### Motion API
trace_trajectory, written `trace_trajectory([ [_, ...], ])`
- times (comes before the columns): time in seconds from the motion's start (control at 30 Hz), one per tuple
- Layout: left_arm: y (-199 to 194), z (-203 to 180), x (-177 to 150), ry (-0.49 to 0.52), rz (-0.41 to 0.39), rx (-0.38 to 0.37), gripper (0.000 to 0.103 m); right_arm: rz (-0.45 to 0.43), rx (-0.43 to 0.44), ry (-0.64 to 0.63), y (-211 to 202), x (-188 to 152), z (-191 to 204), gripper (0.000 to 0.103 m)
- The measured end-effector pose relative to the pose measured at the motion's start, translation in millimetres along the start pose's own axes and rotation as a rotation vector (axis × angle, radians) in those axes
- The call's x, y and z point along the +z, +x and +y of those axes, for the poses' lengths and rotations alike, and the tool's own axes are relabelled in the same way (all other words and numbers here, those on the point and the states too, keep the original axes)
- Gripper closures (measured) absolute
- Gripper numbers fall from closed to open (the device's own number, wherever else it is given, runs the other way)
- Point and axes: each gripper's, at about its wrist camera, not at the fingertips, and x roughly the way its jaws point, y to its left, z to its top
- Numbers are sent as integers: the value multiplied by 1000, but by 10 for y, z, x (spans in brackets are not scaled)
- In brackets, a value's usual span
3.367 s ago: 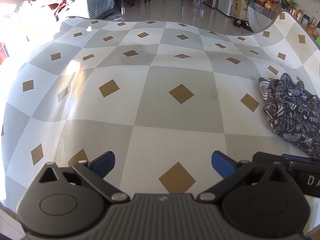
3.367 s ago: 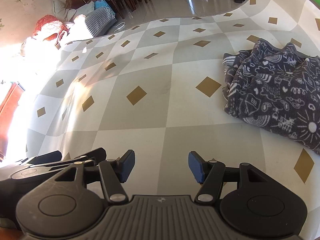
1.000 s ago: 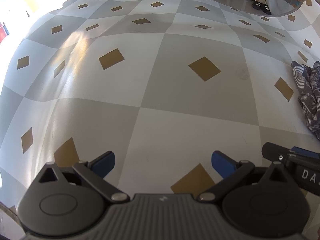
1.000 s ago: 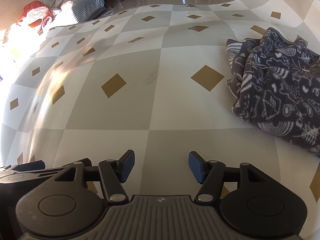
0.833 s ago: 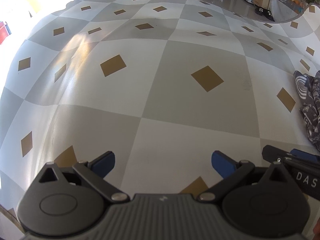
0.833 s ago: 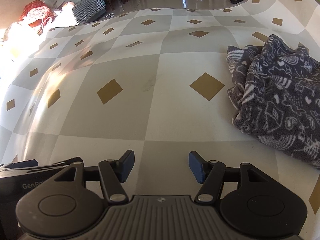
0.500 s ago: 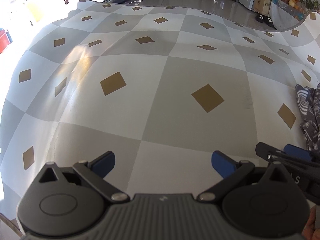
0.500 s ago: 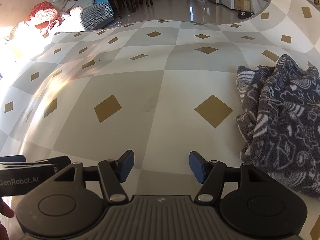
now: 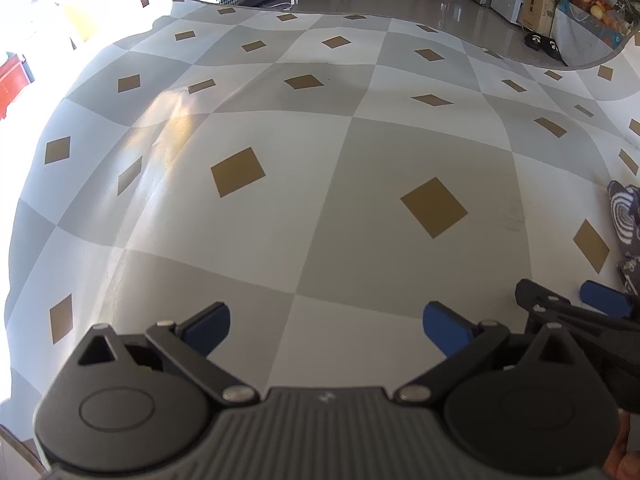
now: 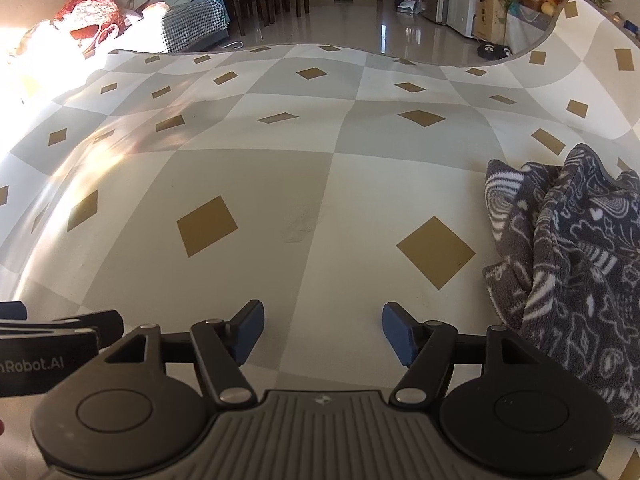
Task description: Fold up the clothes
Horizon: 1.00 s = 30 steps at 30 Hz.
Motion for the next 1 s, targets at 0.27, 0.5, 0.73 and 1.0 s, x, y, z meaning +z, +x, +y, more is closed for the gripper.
trace_trajectory([
  [0.27, 52, -3, 0, -7, 7, 8, 0, -48, -49, -12, 116, 51, 63, 31],
  [0.5, 111, -3, 7, -12, 16, 18, 0, -145, -63, -13, 204, 43, 81, 29],
  [0.73, 138, 10, 9, -21, 21, 18, 0, -216, -57, -23, 304, 47, 100, 23],
  [1.0, 155, -22, 4, -12, 23, 19, 0, -217, -55, -20, 359, 73, 98, 14],
])
